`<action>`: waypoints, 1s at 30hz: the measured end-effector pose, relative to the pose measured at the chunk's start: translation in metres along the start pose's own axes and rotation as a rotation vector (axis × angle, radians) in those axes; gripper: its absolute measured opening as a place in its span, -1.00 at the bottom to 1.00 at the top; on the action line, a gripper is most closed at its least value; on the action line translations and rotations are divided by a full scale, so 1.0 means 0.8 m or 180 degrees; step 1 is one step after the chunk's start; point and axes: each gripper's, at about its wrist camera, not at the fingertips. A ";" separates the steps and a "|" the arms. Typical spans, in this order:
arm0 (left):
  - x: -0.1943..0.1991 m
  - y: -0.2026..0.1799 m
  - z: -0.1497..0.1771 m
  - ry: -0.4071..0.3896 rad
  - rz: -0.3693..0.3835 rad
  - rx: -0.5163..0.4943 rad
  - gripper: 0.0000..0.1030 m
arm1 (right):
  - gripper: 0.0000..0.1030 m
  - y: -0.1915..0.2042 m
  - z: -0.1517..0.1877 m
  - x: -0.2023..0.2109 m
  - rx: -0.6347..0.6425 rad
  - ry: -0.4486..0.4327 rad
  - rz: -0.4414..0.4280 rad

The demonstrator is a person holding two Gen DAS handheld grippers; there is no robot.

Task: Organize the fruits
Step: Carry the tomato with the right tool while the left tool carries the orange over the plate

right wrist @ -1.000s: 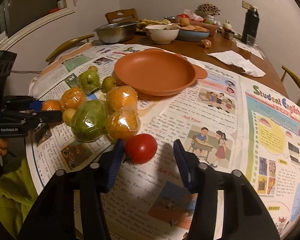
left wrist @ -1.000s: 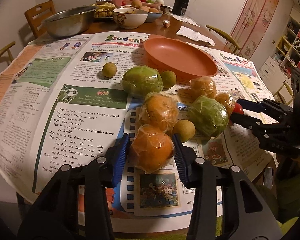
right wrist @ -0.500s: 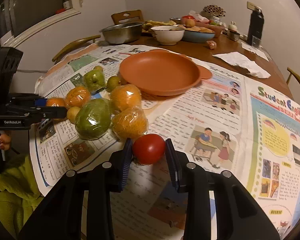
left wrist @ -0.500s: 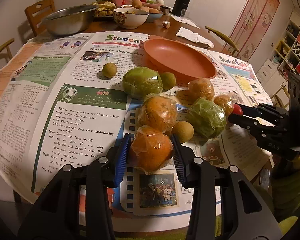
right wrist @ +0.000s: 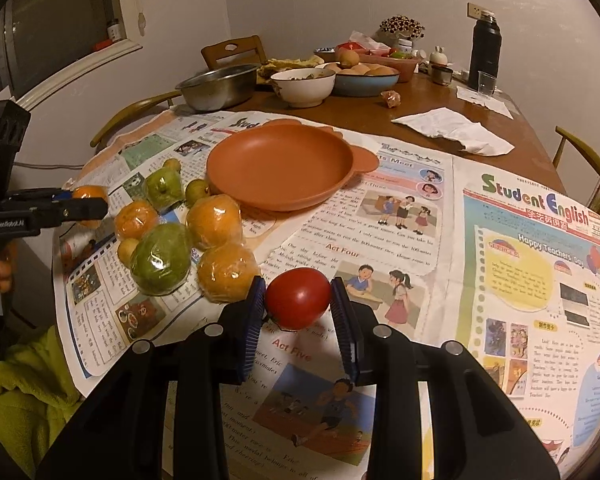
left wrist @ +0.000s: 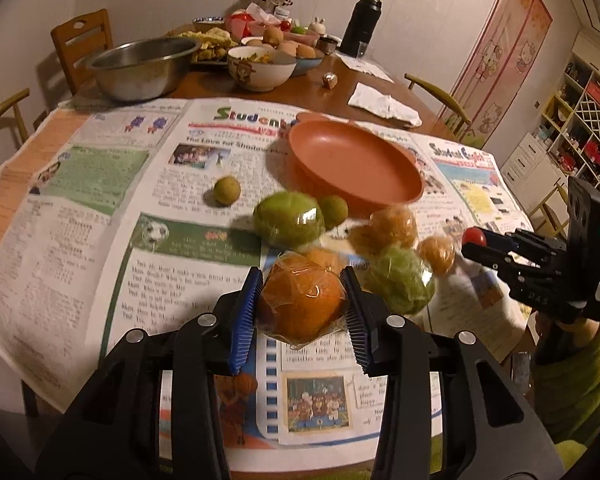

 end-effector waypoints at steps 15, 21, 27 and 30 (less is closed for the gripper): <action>-0.011 0.001 -0.076 -0.0070 0.0051 -0.0126 -0.38 | -0.38 0.004 -0.047 0.012 0.0153 -0.0199 -0.0018; -0.030 -0.006 -0.111 -0.0035 0.0063 -0.0242 -0.38 | -0.38 0.003 -0.072 0.002 0.0189 -0.0215 -0.0033; -0.059 -0.012 -0.141 0.0112 0.0119 -0.0342 -0.39 | -0.38 0.003 -0.095 -0.012 0.0211 -0.0203 -0.0061; -0.073 -0.015 -0.154 0.0187 0.0164 -0.0384 -0.39 | -0.38 0.003 -0.103 -0.021 0.0216 -0.0172 -0.0071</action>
Point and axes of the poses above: each gripper's, at about its wrist camera, not at the fingertips, and x roughly against the way its jaws point, y to its left, z to its underside, and after that the axes turned 10 degrees about y, right-handed
